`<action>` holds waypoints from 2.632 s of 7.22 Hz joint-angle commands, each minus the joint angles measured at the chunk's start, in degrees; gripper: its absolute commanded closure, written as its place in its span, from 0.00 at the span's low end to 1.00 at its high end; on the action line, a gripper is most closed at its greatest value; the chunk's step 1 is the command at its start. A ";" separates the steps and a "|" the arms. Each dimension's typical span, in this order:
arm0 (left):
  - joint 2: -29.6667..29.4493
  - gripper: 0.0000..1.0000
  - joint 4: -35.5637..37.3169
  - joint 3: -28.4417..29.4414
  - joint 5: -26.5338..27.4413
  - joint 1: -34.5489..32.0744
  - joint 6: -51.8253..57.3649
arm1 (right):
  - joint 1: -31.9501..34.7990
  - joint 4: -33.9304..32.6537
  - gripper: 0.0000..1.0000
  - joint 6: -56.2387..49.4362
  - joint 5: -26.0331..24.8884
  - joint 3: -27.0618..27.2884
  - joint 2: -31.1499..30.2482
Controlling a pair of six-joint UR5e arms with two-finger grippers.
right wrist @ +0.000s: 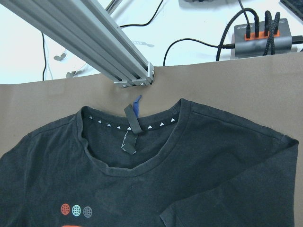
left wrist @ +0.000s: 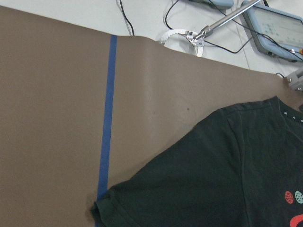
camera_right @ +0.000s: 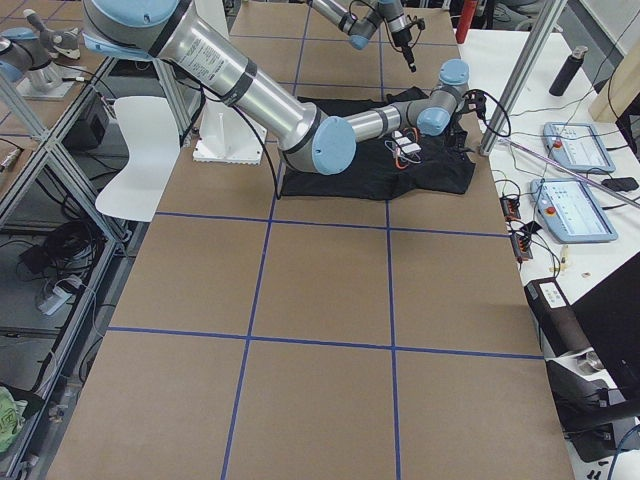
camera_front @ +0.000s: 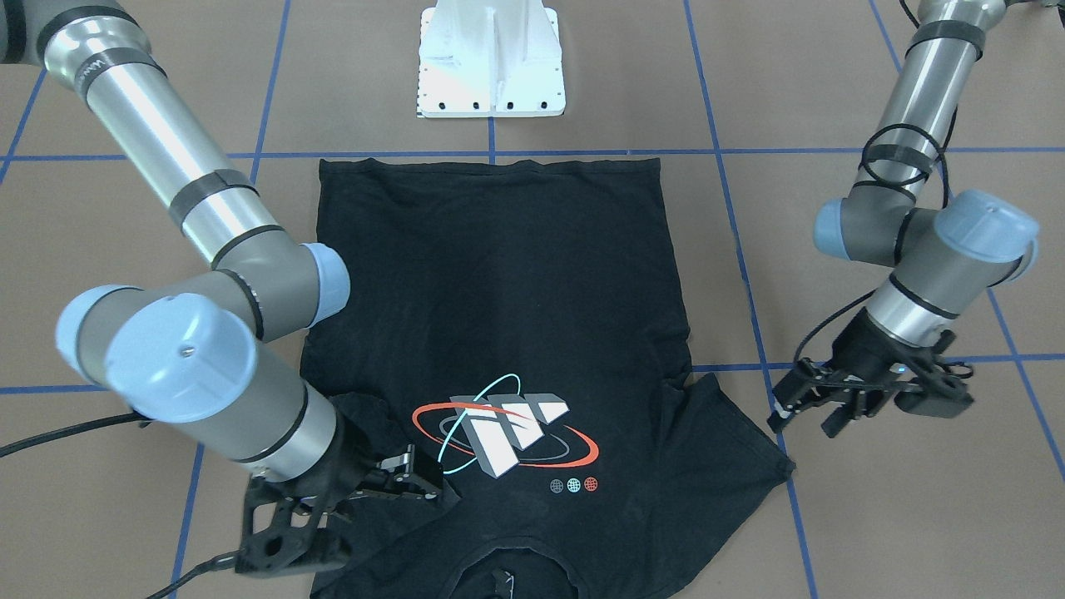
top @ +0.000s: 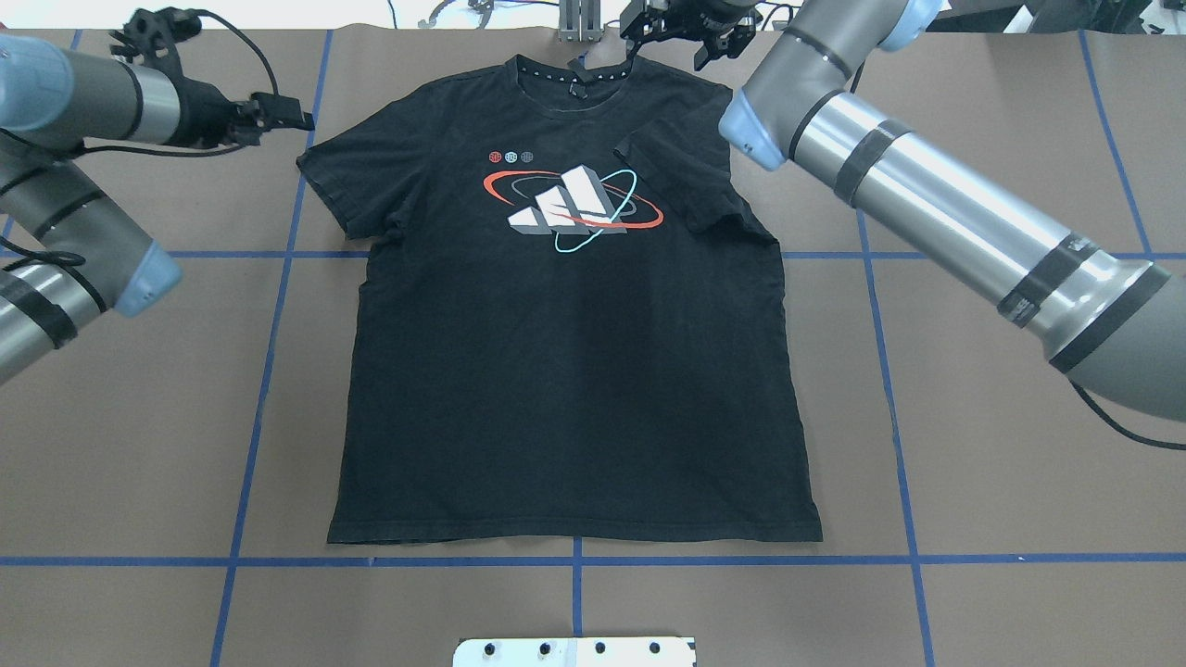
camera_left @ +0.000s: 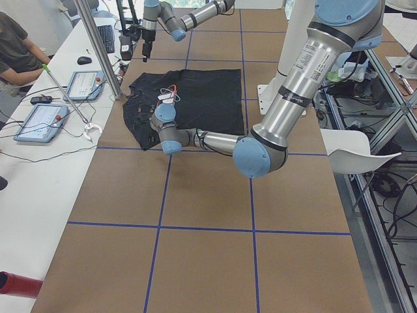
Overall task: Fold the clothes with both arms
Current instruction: 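Move the left gripper to the other sleeve while the right gripper withdraws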
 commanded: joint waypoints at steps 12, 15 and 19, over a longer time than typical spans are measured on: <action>-3.47 0.25 -0.15 9.53 11.90 2.57 4.58 | 0.20 0.00 0.00 0.32 0.17 0.48 -0.05; -3.56 0.32 -0.15 9.88 11.90 2.57 4.58 | 0.11 0.00 0.00 0.32 0.17 0.48 -0.05; -4.00 0.43 -0.15 9.88 11.90 3.10 4.67 | 0.20 0.00 0.00 0.32 0.17 0.48 -0.14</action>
